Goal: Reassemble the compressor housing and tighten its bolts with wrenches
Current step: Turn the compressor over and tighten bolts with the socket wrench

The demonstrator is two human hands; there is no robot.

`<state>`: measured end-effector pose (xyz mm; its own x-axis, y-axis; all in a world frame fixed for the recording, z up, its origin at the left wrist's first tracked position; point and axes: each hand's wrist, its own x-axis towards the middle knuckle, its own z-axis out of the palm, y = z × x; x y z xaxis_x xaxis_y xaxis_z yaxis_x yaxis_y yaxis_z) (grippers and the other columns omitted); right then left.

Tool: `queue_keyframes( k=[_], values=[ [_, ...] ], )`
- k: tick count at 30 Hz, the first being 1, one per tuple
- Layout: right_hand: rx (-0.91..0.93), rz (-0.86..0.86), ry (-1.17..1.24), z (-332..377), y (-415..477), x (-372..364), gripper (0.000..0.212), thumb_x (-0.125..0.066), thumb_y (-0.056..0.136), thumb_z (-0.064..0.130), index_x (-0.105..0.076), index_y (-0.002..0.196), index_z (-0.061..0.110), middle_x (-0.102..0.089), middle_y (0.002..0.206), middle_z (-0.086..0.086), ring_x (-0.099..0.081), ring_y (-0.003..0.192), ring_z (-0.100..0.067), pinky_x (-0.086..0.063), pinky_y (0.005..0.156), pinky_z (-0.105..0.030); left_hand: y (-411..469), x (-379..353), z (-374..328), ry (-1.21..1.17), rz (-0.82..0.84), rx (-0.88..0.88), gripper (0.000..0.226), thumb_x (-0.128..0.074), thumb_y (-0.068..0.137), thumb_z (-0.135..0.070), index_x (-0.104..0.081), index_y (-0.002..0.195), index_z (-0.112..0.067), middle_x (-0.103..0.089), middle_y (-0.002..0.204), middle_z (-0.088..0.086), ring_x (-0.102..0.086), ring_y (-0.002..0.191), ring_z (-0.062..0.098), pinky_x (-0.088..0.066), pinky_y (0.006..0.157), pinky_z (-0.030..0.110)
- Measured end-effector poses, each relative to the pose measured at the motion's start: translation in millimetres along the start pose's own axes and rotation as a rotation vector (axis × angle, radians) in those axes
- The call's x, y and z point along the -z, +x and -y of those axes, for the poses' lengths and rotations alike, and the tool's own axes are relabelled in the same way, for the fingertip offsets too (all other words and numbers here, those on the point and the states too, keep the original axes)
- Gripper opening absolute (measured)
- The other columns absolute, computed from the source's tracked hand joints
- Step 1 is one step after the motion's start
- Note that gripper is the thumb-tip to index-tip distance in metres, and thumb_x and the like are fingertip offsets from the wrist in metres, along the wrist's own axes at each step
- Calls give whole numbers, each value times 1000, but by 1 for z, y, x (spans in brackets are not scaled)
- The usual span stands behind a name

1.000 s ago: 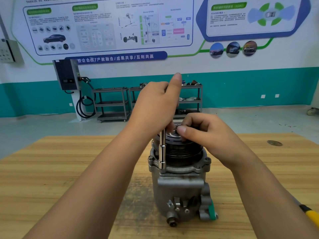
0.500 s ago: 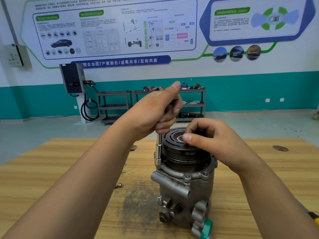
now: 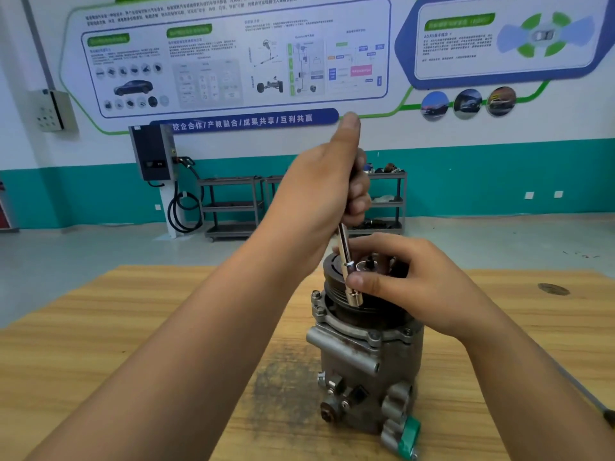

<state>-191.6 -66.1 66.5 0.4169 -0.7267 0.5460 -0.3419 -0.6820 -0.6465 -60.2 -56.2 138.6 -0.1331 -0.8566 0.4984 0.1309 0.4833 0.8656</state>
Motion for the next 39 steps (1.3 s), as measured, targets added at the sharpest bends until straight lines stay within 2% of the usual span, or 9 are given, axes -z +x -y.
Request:
queue_keyframes(
  k=[4, 10, 13, 17, 20, 22, 29, 34, 39],
  values=[
    [-7, 34, 35, -3, -1, 2, 20, -74, 78, 21, -72, 99, 22, -72, 92, 10, -64, 87, -3, -49, 79, -21, -8, 1, 11, -86, -25, 11, 40, -35, 100, -41, -43, 72, -13, -40, 46, -5, -41, 43, 10, -36, 47, 21],
    [6, 69, 62, -4, 0, 4, 17, -71, 81, 11, -71, 91, 24, -70, 85, 11, -64, 81, -8, -50, 74, -22, -9, 8, 15, -162, 0, 40, 48, -29, 98, -46, -56, 82, -10, -54, 54, -1, -54, 52, 12, -49, 56, 23],
    [4, 68, 112, -4, -2, 8, 18, -72, 81, 11, -70, 87, 28, -70, 83, 8, -65, 81, -13, -51, 76, -29, -11, 28, 27, 196, -127, -54, 53, -27, 96, -52, -68, 81, -21, -68, 68, -4, -64, 68, 12, -52, 70, 30],
    [-15, 55, 153, -4, -3, 9, 9, -73, 80, 22, -69, 85, 28, -70, 87, 2, -66, 84, -16, -52, 83, -39, -27, 86, 75, 722, -376, 93, 18, -48, 96, -27, -64, 89, -26, -63, 80, -10, -59, 74, 10, -45, 50, 16],
    [-18, 63, 169, -4, -3, 8, 11, -68, 76, 27, -66, 87, 24, -71, 88, 1, -67, 86, -14, -52, 83, -36, -51, 128, 134, 1153, -237, 403, 19, -53, 94, -21, -65, 108, -19, -66, 96, -8, -57, 71, 8, -44, 58, 22],
    [-32, 69, 193, -3, -2, 9, 8, -68, 83, 18, -64, 89, 22, -72, 88, 1, -68, 87, -11, -53, 84, -35, -64, 144, 170, 1322, -144, 506, 28, -54, 94, -17, -61, 121, -19, -65, 119, -3, -62, 99, 14, -46, 78, 24],
    [-72, 93, 243, -6, -3, 11, 9, -60, 89, 12, -60, 92, 21, -73, 88, 6, -69, 88, -9, -54, 82, -26, -71, 157, 216, 1541, -136, 475, 39, -46, 92, -9, -57, 127, -25, -60, 123, -3, -54, 116, 17, -41, 90, 24],
    [-81, 98, 236, -8, -3, 11, 10, -60, 90, 14, -61, 92, 24, -73, 89, 6, -69, 89, -10, -52, 87, -38, -73, 134, 194, 1339, -216, 376, 18, -56, 93, -16, -67, 107, -17, -68, 103, -3, -59, 91, 12, -41, 72, 20],
    [-77, 74, 286, -9, -2, 10, 9, -52, 94, 18, -61, 93, 21, -74, 86, 4, -69, 85, -9, -51, 81, -27, -90, 86, 136, 884, -451, 53, 14, -68, 84, -15, -64, 81, -28, -65, 69, -16, -60, 69, -1, -42, 58, 14]
  ],
)
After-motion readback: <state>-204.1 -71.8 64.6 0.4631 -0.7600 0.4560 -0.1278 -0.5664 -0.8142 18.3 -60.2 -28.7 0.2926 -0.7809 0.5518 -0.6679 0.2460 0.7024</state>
